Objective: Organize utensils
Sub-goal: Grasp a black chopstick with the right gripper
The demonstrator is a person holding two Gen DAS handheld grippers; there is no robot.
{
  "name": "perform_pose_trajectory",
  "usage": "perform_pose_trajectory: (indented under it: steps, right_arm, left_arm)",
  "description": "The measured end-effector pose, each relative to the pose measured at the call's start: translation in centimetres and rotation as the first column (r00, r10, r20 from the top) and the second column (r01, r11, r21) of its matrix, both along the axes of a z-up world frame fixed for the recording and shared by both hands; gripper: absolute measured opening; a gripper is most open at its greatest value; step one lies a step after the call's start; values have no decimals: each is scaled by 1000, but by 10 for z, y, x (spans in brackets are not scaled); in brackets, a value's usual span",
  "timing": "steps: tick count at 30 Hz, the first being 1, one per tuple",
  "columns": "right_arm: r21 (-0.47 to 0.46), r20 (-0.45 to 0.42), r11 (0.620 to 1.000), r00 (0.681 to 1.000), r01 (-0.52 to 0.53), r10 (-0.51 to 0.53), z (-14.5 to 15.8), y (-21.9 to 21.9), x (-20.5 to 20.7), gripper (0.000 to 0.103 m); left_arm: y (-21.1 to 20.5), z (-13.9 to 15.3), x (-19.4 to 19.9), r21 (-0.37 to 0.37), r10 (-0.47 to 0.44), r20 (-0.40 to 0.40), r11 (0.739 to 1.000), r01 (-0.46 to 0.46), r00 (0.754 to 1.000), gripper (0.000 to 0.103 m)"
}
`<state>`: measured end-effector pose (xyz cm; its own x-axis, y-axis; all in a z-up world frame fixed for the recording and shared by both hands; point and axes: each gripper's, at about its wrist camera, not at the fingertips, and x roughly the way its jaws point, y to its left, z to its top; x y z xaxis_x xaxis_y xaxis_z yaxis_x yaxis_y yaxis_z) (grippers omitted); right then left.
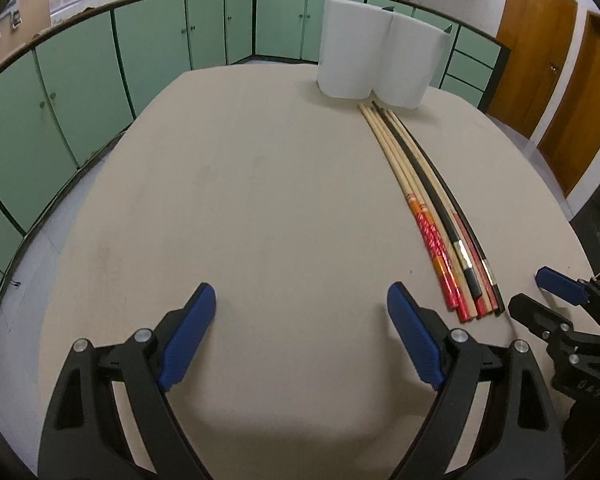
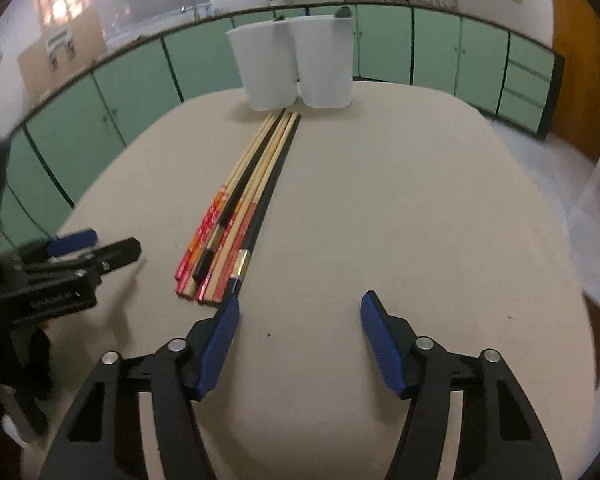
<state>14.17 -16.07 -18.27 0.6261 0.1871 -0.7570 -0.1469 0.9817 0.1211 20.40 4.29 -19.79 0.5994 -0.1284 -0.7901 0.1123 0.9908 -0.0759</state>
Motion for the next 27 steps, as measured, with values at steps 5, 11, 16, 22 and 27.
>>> perform_pose_trajectory:
  steps: [5,11,16,22,27]
  right_arm:
    - [2,-3,999,999,-32,32,0,10,-1,59]
    - [-48,11,998,1000,-28,28,0,14,-4,57]
    - [-57,2,998,999,34,-34,0,-4,-3,54]
    - [4,1,1000,1000,-19,19,2,1,-2,39]
    - [42,4,997,998,-67,67,0,8,4,8]
  left_arm:
    - [-8,3,1,-6,-3,1,1000,3,1000,86]
    - [-16,3,0,2,-14,-2,1000,14,1000,87]
    - [-19,3,0,4,-22,-4,1000,22,1000,88]
    - [-26,2,-2,6,-39,-5,999,39,999,88]
    - [-28,1,-4,14,-52,-11,999,52,999,89]
